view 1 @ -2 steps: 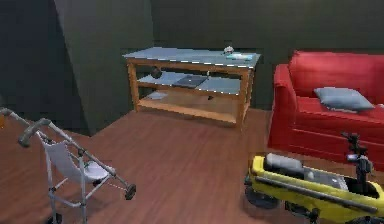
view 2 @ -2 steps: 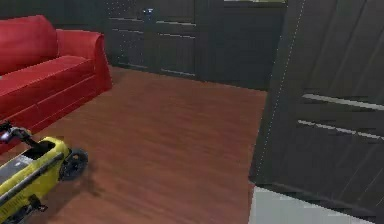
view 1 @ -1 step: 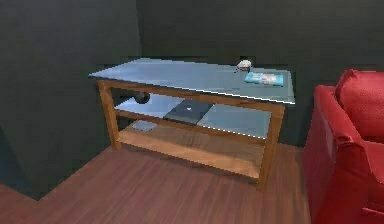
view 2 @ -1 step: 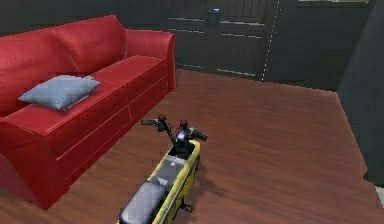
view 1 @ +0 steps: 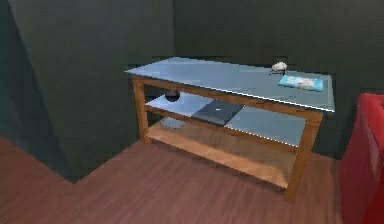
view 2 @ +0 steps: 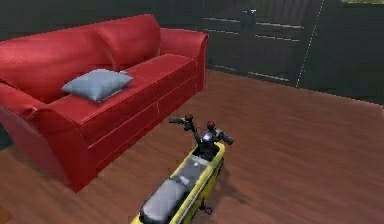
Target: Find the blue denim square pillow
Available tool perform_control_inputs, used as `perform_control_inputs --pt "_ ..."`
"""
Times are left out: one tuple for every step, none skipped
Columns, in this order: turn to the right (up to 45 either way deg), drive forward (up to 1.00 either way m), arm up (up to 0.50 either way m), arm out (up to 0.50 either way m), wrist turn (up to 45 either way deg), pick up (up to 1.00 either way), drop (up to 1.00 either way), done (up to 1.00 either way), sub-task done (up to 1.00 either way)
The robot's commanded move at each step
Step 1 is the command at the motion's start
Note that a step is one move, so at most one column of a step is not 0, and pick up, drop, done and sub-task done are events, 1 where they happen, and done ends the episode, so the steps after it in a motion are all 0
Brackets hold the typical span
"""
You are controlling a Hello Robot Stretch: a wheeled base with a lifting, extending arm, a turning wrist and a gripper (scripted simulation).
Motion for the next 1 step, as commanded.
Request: perform_control_inputs --pt "0.0 0.3 0.0 0.0 0.0 0.0 0.0 0.0 0.0"
